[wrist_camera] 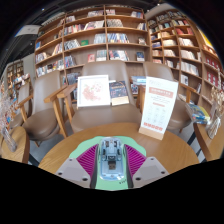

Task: Arrange mouse

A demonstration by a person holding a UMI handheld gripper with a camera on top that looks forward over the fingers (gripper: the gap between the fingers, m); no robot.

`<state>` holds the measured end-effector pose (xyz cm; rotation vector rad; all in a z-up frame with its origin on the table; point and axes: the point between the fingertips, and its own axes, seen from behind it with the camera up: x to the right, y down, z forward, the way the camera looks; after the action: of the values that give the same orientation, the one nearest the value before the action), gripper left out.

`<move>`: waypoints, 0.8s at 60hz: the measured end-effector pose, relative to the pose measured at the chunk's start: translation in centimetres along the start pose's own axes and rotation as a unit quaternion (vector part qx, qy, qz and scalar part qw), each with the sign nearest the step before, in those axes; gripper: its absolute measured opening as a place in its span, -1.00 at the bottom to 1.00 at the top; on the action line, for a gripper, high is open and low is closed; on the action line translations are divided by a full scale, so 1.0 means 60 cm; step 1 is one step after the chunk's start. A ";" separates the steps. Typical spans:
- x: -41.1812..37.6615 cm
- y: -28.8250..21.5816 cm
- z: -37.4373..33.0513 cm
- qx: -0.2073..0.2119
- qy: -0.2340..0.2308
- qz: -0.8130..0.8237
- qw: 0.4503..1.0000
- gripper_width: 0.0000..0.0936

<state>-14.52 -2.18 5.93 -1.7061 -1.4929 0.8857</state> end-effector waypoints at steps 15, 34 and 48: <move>0.028 0.077 0.092 -0.034 0.007 -0.018 0.999 -0.05; 0.025 0.054 0.039 -0.006 0.013 -0.016 1.000 0.80; 0.023 0.069 -0.195 0.016 0.018 -0.028 0.999 0.82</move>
<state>-2.29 -1.95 8.51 -1.6417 -1.4869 0.8411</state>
